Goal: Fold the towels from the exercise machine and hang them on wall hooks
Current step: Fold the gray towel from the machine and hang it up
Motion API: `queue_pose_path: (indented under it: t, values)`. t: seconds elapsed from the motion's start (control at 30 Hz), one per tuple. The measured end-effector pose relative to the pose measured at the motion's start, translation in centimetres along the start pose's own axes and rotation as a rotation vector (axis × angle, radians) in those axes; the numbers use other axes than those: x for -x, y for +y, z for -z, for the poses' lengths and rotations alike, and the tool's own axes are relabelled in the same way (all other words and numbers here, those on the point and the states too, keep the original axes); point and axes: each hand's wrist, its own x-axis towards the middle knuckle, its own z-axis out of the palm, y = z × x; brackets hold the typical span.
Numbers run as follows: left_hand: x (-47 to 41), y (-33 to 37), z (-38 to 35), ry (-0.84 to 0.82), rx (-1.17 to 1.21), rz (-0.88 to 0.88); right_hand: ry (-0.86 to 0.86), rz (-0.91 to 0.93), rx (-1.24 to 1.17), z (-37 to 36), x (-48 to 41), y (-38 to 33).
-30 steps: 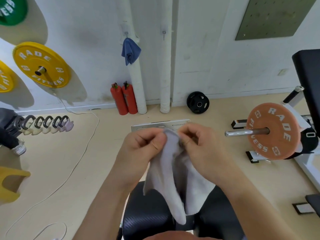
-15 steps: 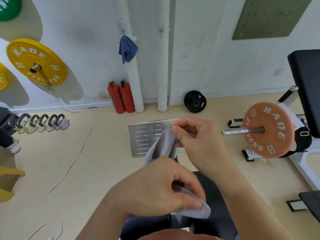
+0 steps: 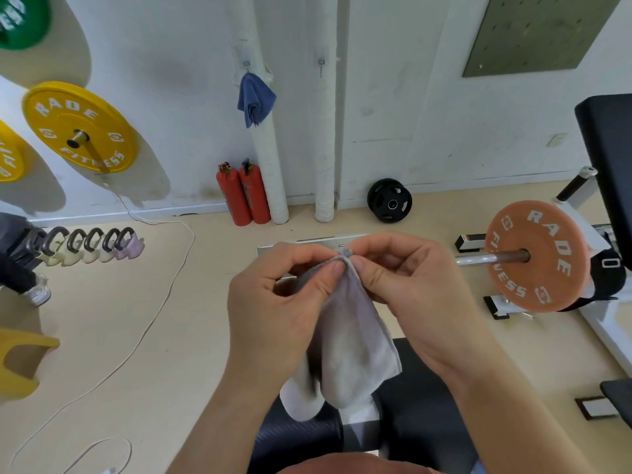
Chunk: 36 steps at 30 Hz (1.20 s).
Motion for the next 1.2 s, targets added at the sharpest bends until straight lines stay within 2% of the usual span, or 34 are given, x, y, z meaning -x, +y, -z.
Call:
queue_pose_path:
  t: [0.27,0.83,1.0,1.2]
  values:
    - [-0.6,0.9,1.0,-0.064,-0.011,-0.008,0.006,0.108,0.176,-0.3,0.6,-1.5]
    - [-0.8,1.0,1.8,-0.051,-0.090,-0.112,-0.049,0.155,0.221,-0.3,1.0,-2.1]
    - [-1.1,1.1,1.8,-0.163,-0.184,-0.180,-0.062,0.193,0.238,-0.2,0.9,-2.1]
    - [-1.8,1.0,1.1,-0.213,-0.336,-0.233,-0.149,0.117,0.313,0.5,-0.4,-1.0]
